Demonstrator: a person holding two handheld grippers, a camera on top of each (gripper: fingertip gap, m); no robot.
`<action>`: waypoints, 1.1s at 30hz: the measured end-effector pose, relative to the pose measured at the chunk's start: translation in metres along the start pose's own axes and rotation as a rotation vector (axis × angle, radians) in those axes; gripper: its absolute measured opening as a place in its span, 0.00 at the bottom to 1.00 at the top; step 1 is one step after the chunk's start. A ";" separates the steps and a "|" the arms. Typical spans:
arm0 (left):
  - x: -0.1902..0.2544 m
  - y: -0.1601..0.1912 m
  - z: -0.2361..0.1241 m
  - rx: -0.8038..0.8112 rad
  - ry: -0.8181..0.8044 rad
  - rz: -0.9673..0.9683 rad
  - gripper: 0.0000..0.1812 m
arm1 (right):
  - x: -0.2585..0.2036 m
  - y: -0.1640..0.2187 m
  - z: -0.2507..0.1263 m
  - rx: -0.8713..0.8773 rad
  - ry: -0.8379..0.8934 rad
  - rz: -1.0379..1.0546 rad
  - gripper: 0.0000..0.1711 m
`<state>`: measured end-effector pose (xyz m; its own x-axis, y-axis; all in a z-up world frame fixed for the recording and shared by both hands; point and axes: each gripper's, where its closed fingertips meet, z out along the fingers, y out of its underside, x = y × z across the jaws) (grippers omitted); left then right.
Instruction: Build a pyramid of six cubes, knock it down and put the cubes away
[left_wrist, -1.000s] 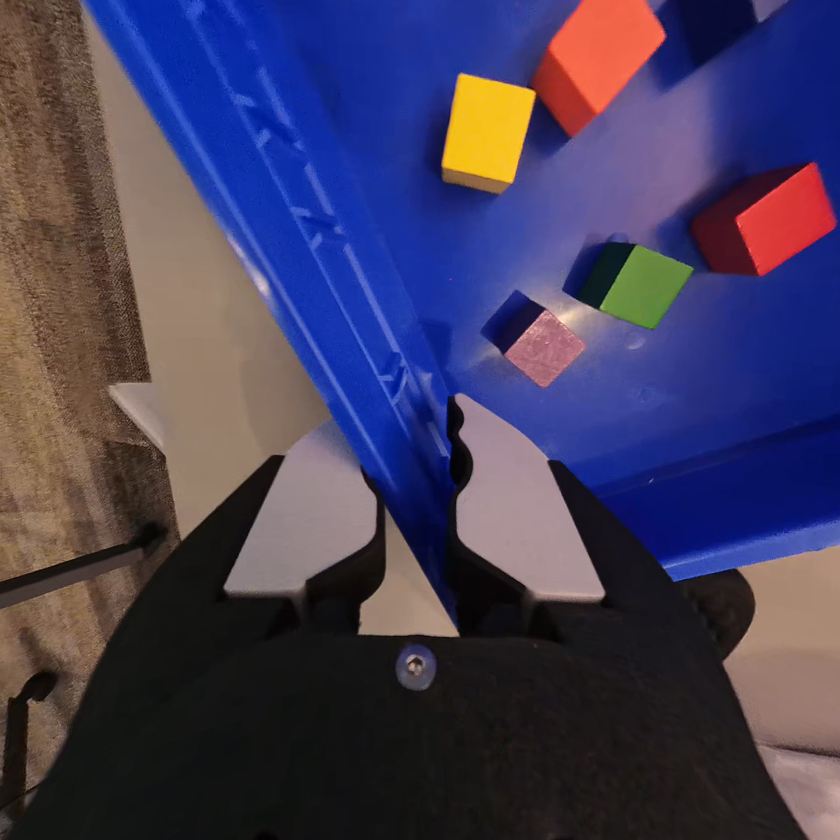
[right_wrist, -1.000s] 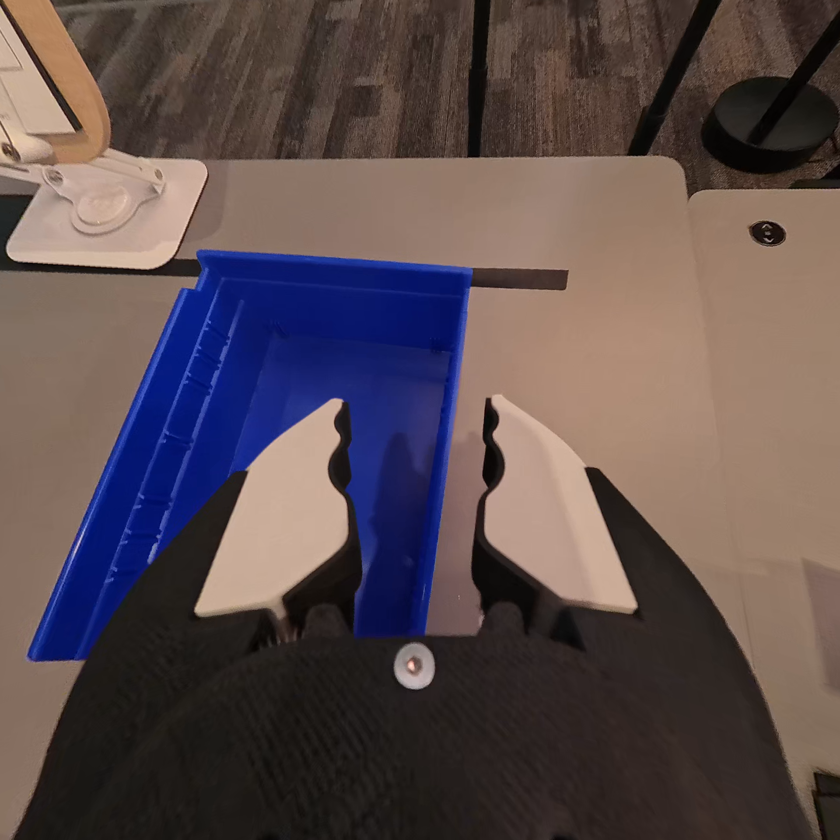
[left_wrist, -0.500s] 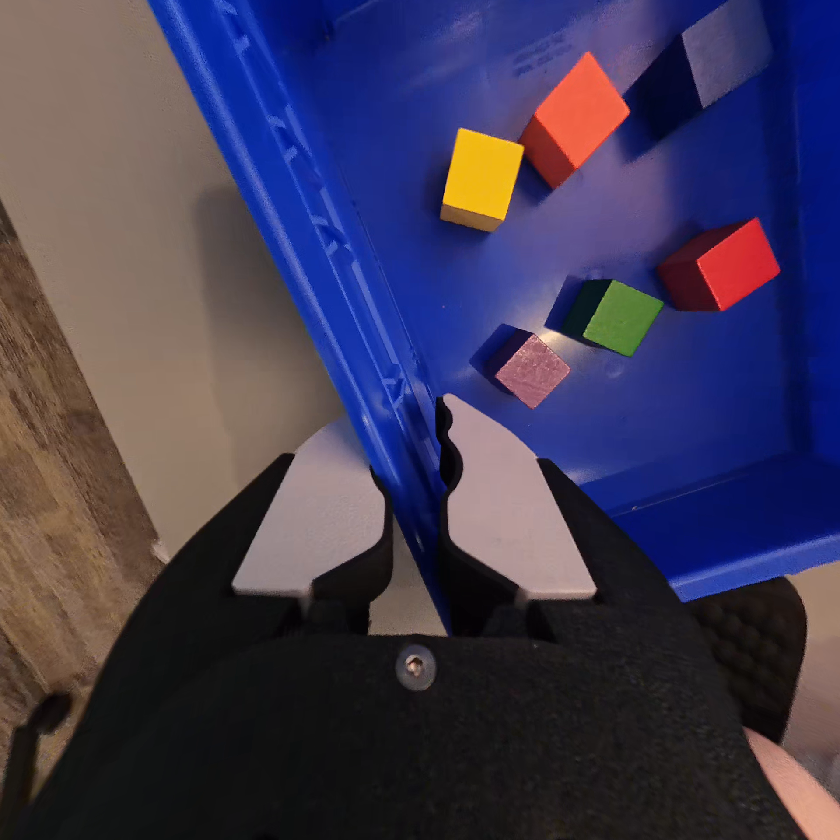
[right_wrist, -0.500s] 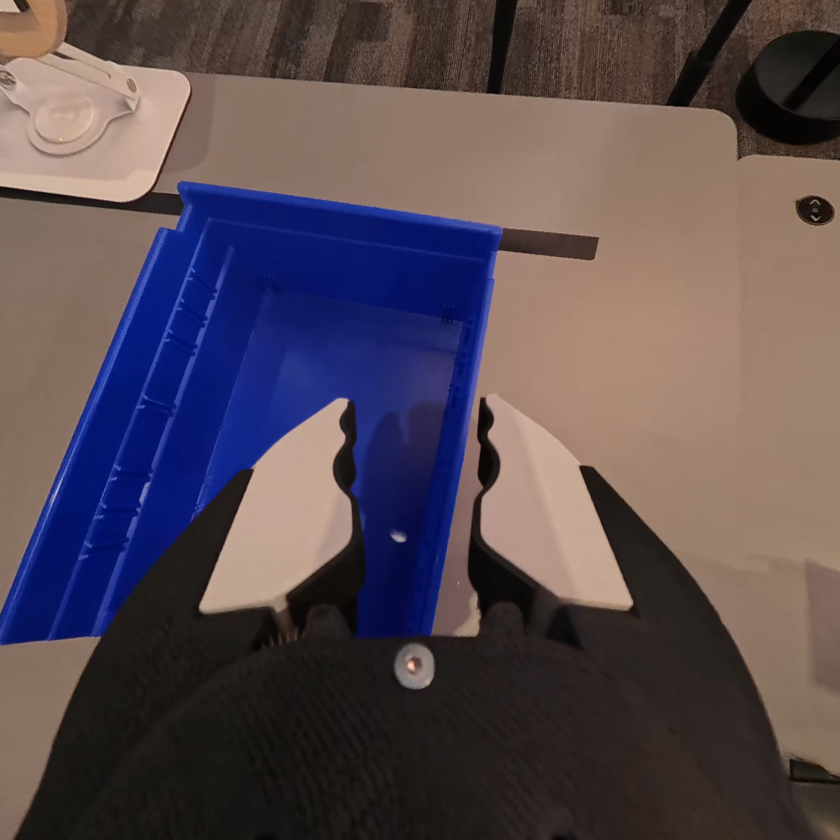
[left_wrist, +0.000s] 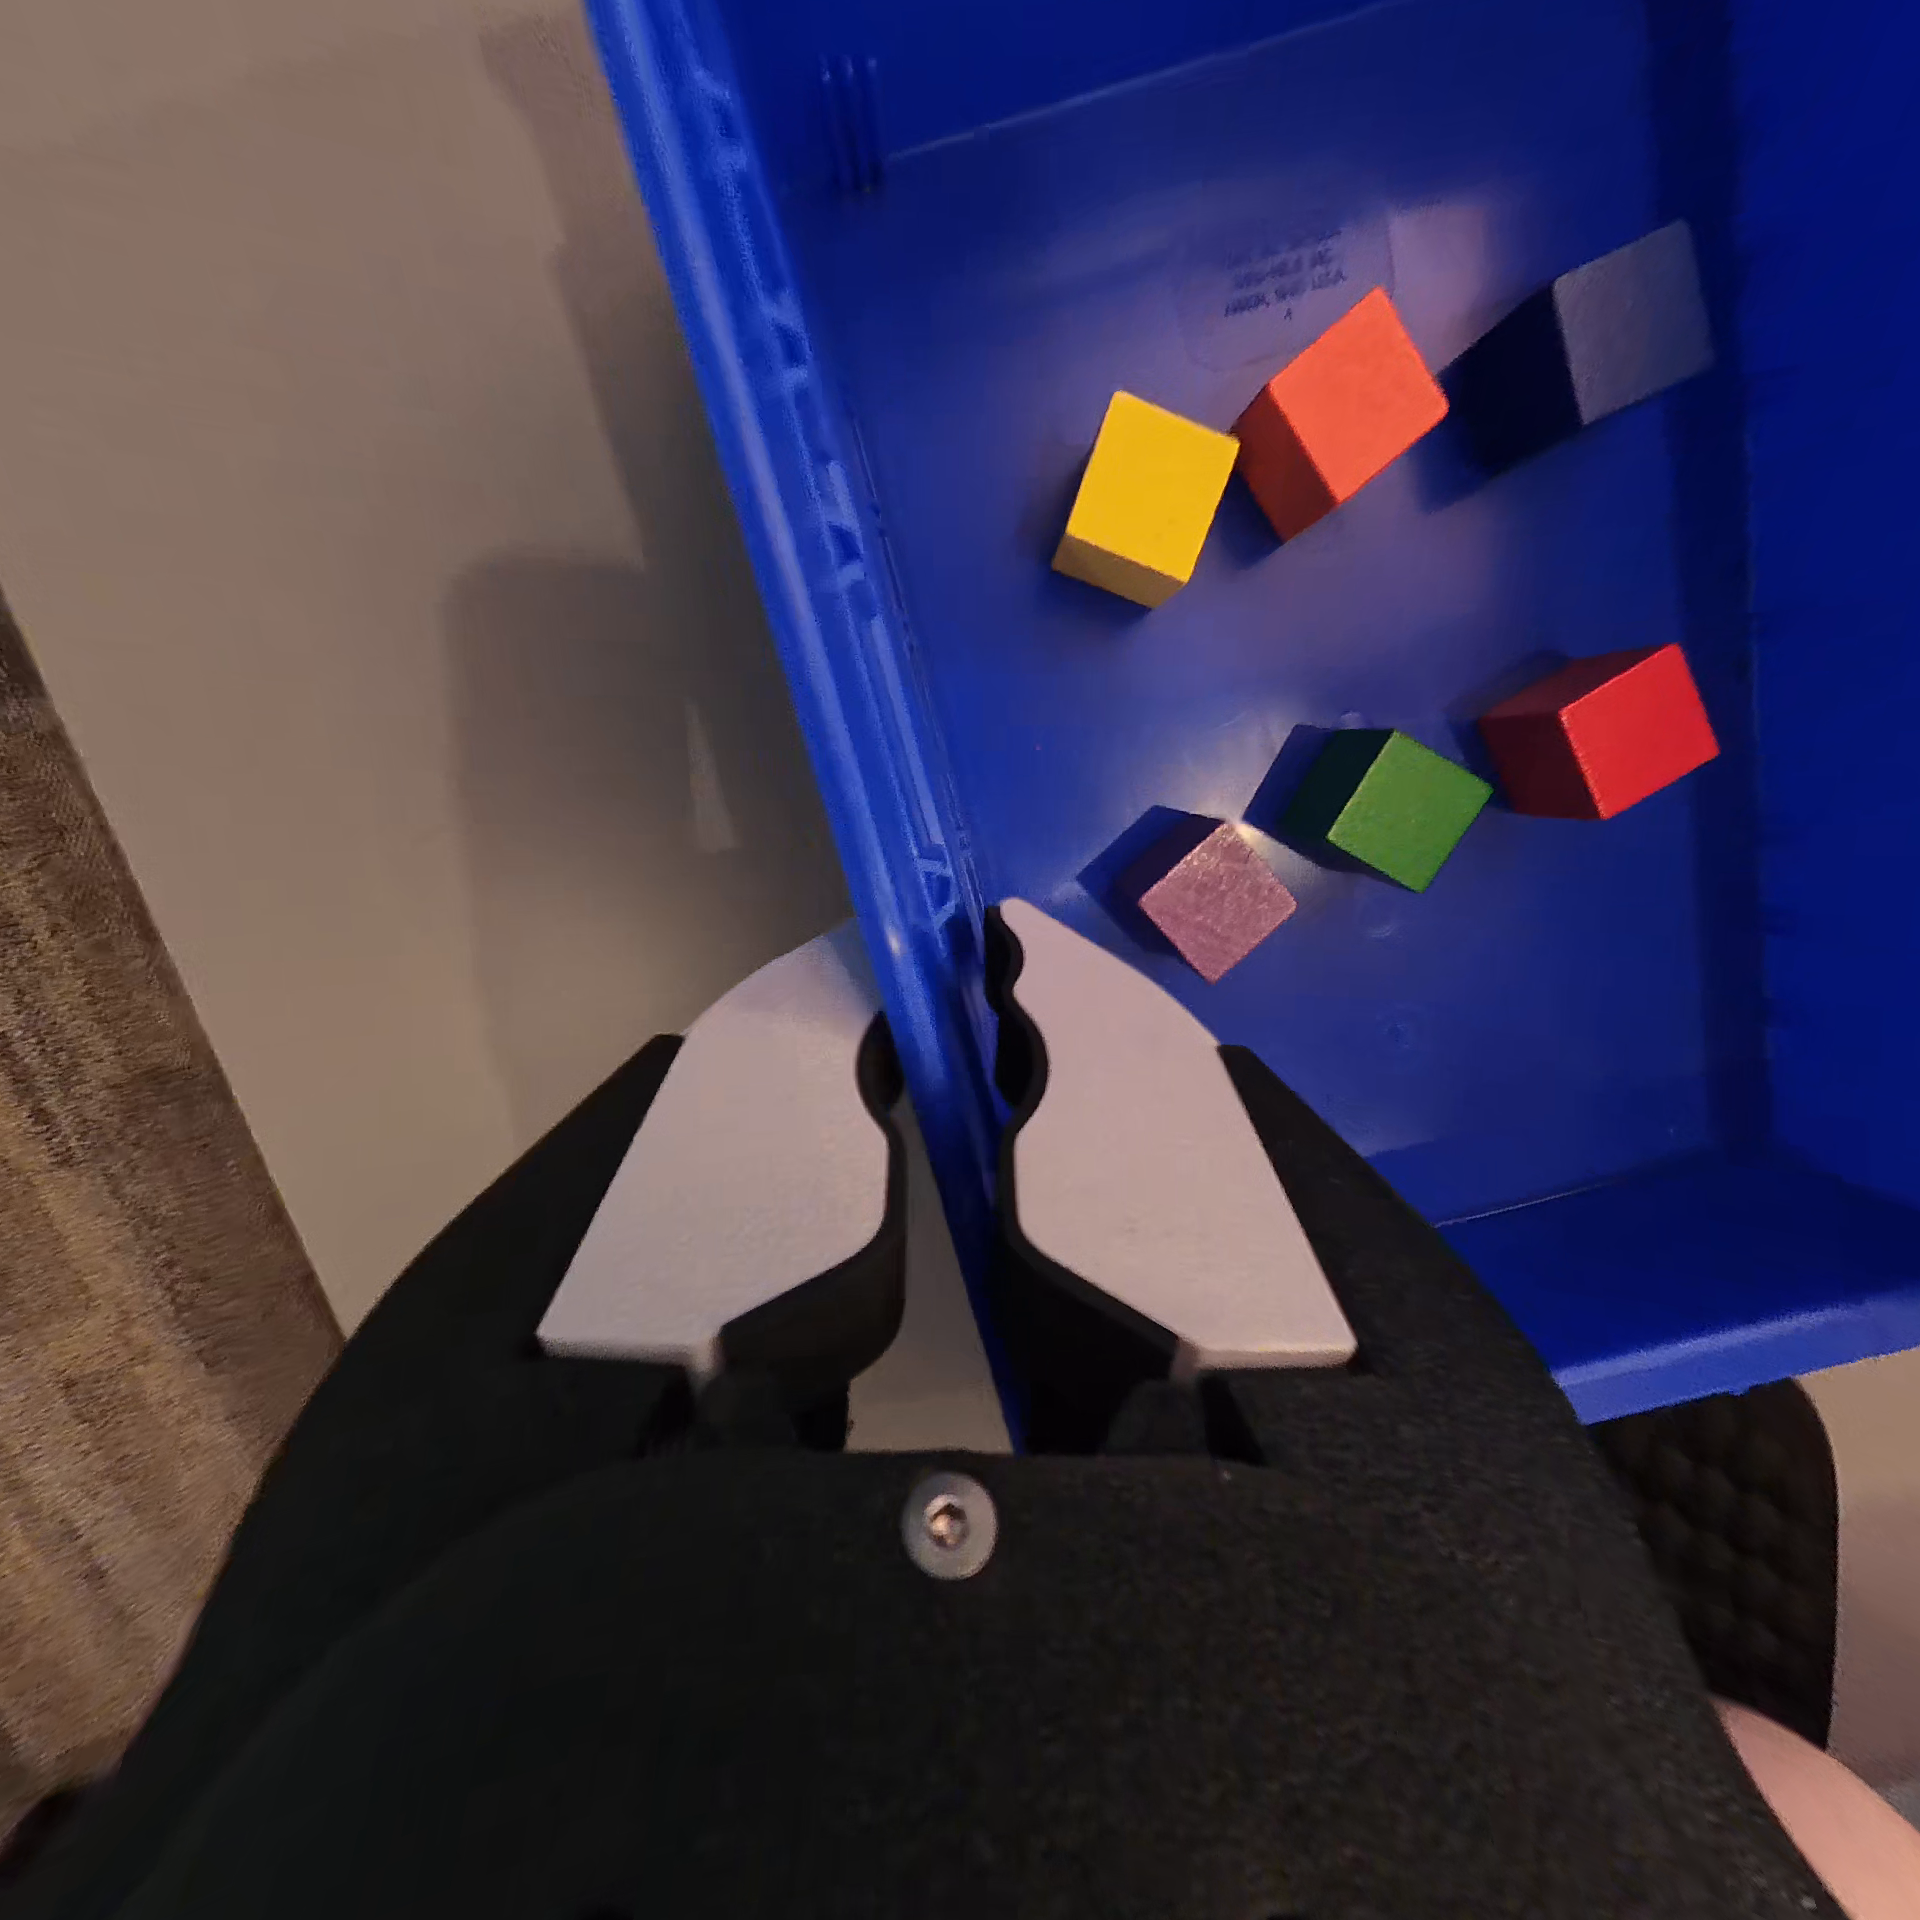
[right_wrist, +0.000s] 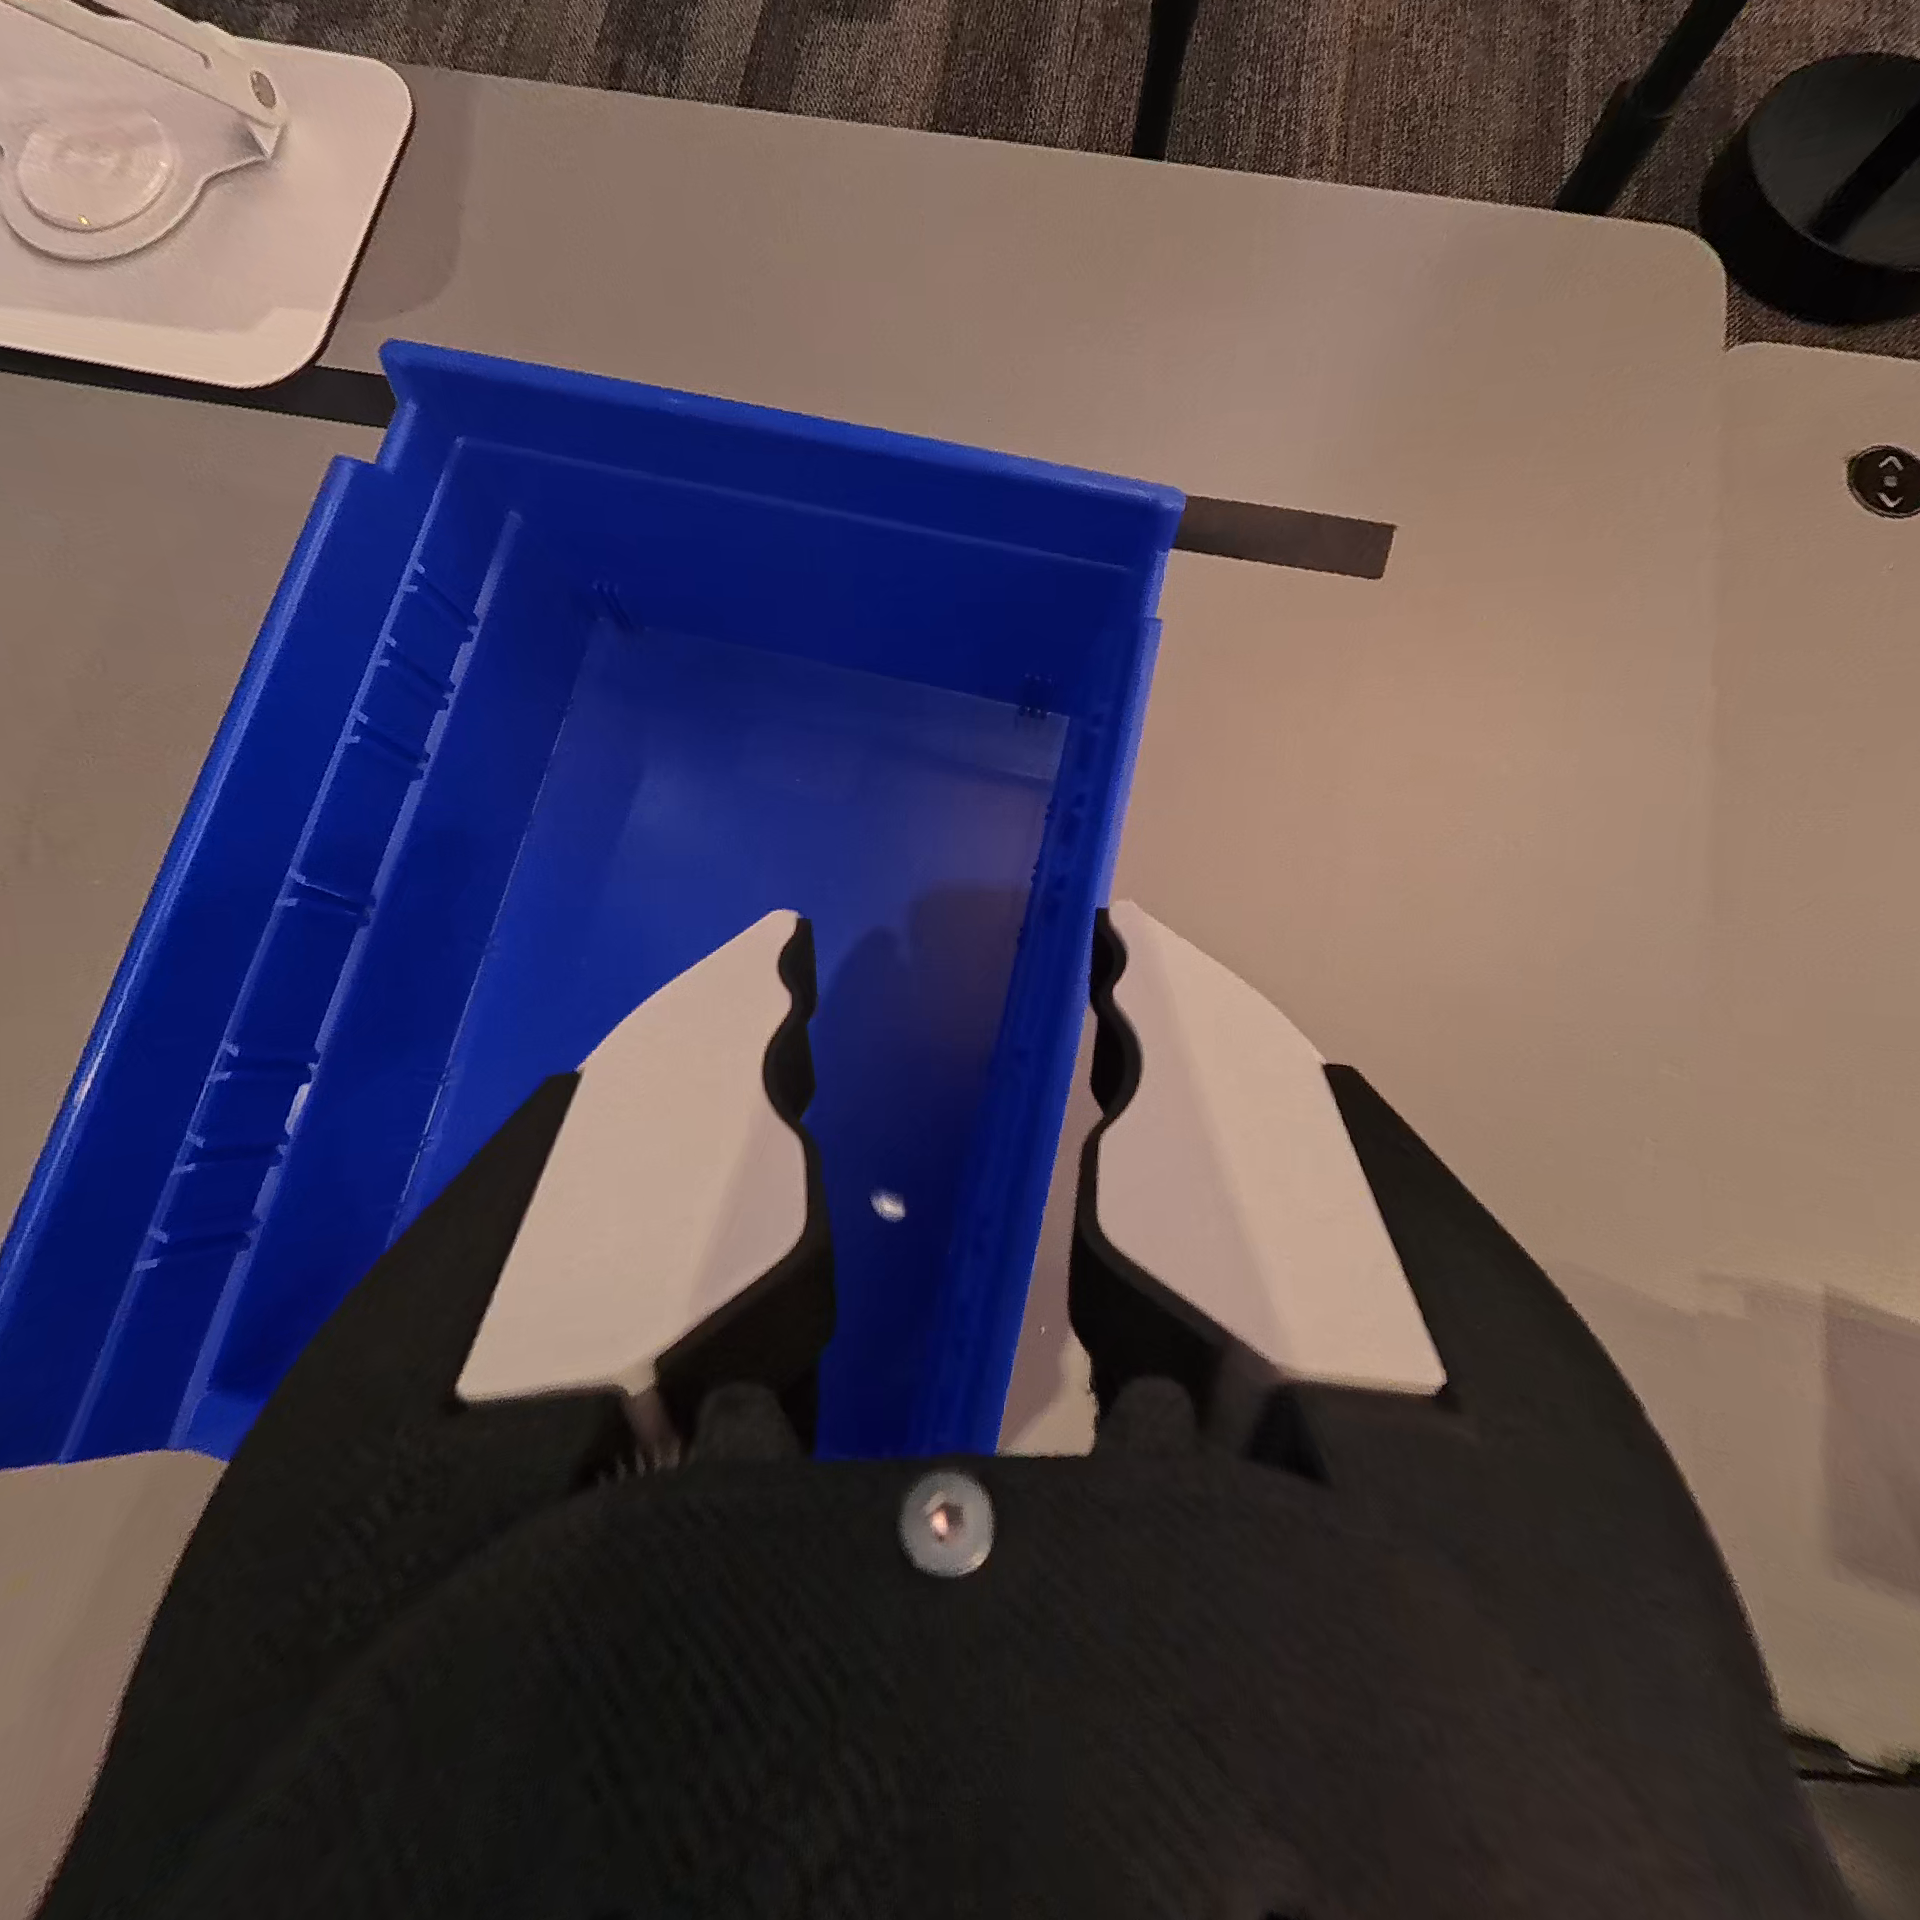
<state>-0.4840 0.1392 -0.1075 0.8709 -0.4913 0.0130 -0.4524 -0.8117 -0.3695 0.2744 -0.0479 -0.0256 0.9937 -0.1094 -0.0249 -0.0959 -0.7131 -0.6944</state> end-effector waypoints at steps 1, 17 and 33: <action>-0.001 -0.005 -0.006 0.043 0.001 -0.015 0.10 | 0.000 -0.001 -0.001 0.005 0.004 -0.002 0.31; 0.110 -0.041 -0.072 0.398 0.054 0.664 0.21 | -0.037 -0.074 -0.071 0.564 -0.164 -0.086 0.31; 0.137 -0.019 0.039 -0.066 0.117 0.835 0.23 | -0.050 -0.062 -0.044 0.419 -0.184 -0.149 0.32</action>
<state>-0.3488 0.0994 -0.1350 0.2221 -0.9645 -0.1432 -0.9520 -0.1827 -0.2457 0.2283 -0.0283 0.0505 0.9923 0.1239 -0.0040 0.0422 -0.3675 -0.9291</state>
